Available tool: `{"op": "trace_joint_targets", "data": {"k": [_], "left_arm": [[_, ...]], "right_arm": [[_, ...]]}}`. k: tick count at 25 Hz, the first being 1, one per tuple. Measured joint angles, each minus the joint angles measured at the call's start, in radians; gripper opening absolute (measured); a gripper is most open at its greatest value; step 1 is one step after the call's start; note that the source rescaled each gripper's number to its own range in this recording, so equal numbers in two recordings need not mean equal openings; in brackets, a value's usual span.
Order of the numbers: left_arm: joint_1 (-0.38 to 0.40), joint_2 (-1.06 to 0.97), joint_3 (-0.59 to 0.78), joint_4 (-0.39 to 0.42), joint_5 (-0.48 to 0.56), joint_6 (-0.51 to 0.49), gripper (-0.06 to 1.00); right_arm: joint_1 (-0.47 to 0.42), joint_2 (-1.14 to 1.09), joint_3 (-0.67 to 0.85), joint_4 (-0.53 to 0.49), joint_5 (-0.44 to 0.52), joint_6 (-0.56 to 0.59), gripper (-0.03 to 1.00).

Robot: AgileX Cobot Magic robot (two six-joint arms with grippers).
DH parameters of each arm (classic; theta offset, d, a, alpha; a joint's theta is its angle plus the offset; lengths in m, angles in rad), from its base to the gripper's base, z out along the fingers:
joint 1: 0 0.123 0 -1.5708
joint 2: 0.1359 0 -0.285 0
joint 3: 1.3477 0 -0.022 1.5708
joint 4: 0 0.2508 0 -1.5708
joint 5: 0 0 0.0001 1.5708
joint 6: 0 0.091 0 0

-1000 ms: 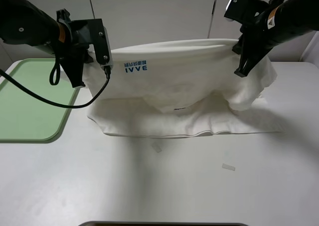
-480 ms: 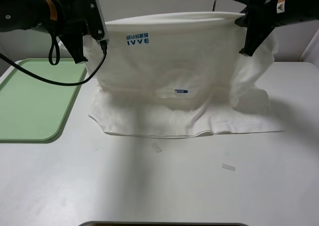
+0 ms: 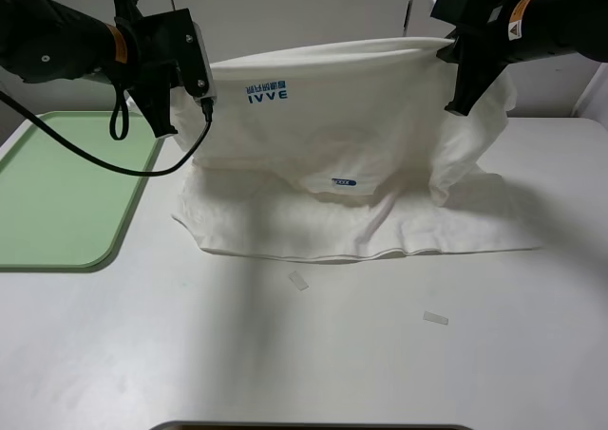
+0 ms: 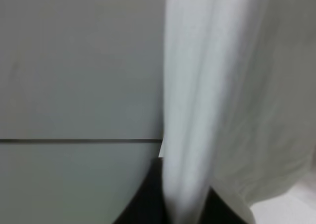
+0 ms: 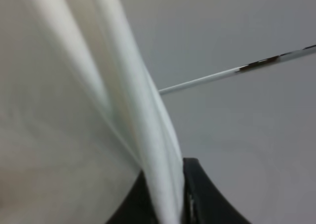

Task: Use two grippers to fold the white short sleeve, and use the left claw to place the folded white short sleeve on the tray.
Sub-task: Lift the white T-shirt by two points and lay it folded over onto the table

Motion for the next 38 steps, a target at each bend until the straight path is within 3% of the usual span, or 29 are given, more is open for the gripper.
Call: {"op": "trace_joint_targets", "data": {"k": [4, 22, 27, 35, 38], "left_arm": [[0.0, -0.001, 0.012, 0.0, -0.008, 0.0, 0.0], [-0.047, -0.004, 0.189, -0.006, -0.045, -0.013, 0.0], [-0.048, -0.004, 0.189, -0.008, -0.018, -0.016, 0.0], [-0.048, -0.004, 0.189, -0.01, 0.03, -0.016, 0.0], [-0.049, -0.004, 0.191, -0.012, 0.045, -0.016, 0.0]], "right_arm": [[0.0, 0.007, 0.0, 0.042, 0.03, 0.0, 0.05], [0.004, 0.002, 0.0, 0.247, 0.352, -0.008, 0.05], [0.008, 0.002, -0.006, 0.366, 0.509, -0.098, 0.05], [0.009, -0.001, -0.007, 0.514, 0.67, -0.313, 0.05], [0.009, -0.001, -0.007, 0.532, 0.698, -0.337, 0.05]]}}
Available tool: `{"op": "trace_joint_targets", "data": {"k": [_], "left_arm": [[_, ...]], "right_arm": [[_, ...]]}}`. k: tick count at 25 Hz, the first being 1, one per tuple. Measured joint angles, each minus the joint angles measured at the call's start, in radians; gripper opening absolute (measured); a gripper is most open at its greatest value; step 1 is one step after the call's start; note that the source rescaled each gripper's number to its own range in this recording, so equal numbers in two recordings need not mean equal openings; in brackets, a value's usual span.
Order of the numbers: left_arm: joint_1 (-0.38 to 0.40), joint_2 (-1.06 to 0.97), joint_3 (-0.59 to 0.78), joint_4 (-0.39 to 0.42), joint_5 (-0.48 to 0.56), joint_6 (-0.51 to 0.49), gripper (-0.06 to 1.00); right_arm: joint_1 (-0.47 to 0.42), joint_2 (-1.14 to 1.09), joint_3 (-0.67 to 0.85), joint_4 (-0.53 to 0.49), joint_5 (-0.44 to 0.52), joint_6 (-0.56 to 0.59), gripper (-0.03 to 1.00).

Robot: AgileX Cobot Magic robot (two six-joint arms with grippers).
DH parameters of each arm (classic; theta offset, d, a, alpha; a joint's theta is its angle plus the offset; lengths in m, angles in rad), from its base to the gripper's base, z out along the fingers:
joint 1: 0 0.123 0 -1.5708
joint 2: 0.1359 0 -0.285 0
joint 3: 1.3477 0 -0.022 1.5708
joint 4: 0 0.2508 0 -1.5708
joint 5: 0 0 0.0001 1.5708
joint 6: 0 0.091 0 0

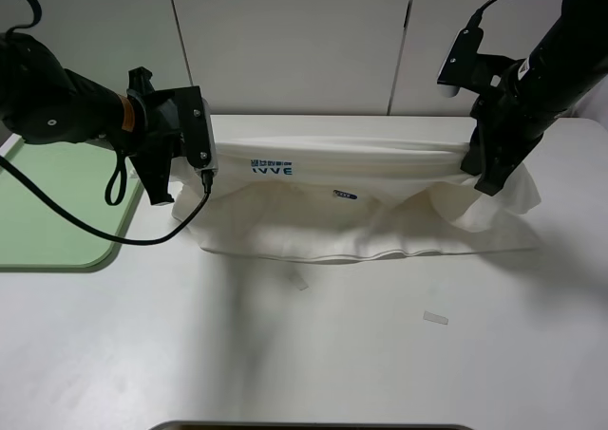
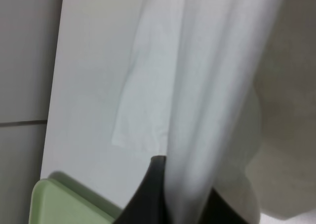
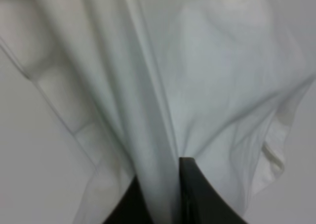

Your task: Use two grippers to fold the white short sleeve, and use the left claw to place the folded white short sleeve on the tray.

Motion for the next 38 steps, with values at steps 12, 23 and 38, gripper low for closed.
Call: {"op": "trace_joint_targets", "data": {"k": [12, 23, 38], "left_arm": [[0.016, 0.0, 0.009, -0.084, 0.034, -0.039, 0.57], [0.019, 0.023, 0.009, -0.116, -0.01, -0.078, 0.99], [0.019, -0.134, -0.1, -0.158, 0.438, -0.223, 0.99]], "right_arm": [[-0.006, 0.0, -0.005, -0.028, 0.038, 0.003, 0.14], [-0.02, -0.002, -0.005, -0.1, 0.042, 0.08, 0.99], [-0.02, -0.057, -0.005, 0.014, 0.039, 0.197, 1.0]]}}
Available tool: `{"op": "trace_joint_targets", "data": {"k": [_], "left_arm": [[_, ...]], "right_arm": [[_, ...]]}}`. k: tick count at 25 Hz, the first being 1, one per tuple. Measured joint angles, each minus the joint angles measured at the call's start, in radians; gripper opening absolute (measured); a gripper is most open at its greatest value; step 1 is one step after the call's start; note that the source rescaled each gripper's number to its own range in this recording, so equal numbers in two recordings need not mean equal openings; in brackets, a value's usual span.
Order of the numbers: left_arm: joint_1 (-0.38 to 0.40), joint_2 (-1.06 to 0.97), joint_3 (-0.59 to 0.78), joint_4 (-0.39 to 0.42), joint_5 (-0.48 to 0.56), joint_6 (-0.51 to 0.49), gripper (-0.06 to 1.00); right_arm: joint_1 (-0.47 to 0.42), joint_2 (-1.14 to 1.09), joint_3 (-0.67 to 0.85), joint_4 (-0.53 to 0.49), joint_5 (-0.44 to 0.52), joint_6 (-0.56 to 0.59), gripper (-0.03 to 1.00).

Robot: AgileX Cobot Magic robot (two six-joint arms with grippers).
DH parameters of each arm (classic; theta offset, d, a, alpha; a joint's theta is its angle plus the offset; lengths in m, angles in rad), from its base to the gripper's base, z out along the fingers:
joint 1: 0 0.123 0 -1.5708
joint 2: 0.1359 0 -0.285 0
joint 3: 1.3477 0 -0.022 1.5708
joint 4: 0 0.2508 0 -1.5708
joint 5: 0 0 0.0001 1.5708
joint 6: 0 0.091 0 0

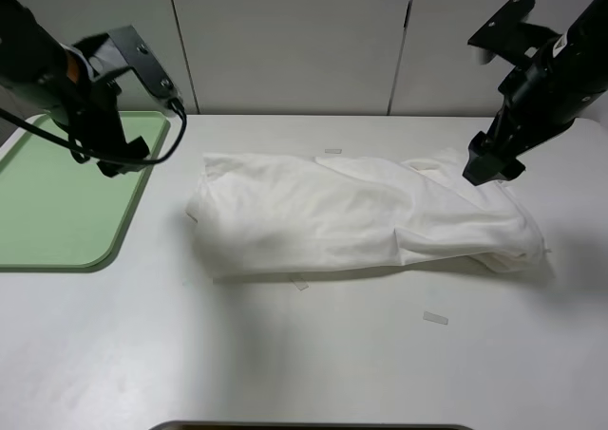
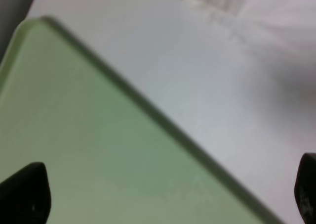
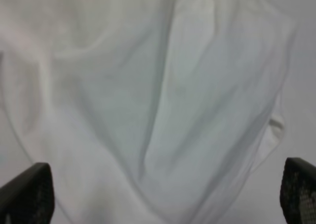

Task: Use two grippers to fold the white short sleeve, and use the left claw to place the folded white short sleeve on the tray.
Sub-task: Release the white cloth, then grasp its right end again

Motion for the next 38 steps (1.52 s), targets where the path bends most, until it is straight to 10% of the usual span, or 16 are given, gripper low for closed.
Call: {"op": "trace_joint_targets", "data": {"k": [14, 24, 38], "left_arm": [[0.0, -0.465, -0.042, -0.168, 0.55, -0.184, 0.99], [0.0, -0.696, -0.041, -0.267, 0.675, -0.234, 0.99], [0.0, -1.42, 0.294, -0.273, 0.773, -0.356, 0.98]], "right_arm": [[0.0, -0.226, 0.0, 0.184, 0.196, 0.229, 1.0], [0.0, -0.299, 0.0, 0.271, 0.322, 0.272, 1.0], [0.0, -0.3, 0.0, 0.298, 0.345, 0.274, 1.0]]}}
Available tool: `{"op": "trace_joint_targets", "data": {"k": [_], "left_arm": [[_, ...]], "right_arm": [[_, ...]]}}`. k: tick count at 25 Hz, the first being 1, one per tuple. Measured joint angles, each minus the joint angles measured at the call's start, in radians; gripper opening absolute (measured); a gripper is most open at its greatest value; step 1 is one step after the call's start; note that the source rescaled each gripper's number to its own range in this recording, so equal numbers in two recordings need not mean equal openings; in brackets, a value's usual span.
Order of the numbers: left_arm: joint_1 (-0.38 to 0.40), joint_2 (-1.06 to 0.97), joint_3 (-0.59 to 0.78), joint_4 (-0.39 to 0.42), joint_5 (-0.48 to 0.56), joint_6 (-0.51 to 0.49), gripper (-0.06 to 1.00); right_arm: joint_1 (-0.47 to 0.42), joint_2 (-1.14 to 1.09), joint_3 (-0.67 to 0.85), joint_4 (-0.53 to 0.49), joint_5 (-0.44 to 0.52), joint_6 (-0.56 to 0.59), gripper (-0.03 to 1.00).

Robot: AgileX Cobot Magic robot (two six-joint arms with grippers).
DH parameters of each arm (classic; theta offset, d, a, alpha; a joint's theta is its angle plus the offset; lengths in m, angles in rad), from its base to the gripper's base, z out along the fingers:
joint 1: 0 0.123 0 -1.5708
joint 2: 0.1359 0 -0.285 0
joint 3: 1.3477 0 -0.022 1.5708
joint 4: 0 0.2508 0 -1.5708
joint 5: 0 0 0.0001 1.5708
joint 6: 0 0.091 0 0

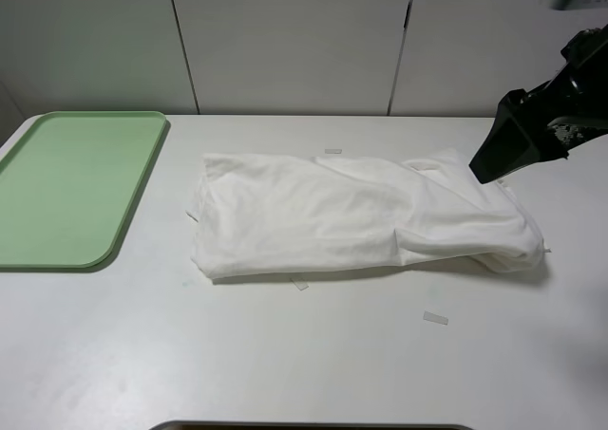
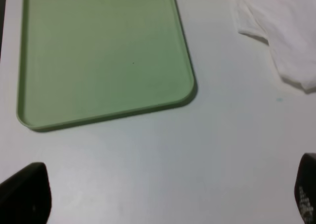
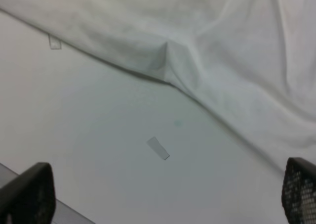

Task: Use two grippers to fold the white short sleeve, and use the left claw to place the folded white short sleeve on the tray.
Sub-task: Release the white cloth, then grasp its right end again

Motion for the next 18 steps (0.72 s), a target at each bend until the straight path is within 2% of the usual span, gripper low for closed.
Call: {"op": "trace_joint_targets", "data": {"k": [9, 18], "left_arm": [[0.0, -0.18, 0.08, 0.004, 0.007, -0.003, 0.97], [0.0, -0.182, 0.134, 0.009, 0.008, -0.004, 0.94]], "right_arm": [[0.0, 0.0, 0.0, 0.001, 0.0, 0.0, 1.0], [0.0, 0.0, 0.0, 0.001, -0.002, 0.0, 1.0]]}}
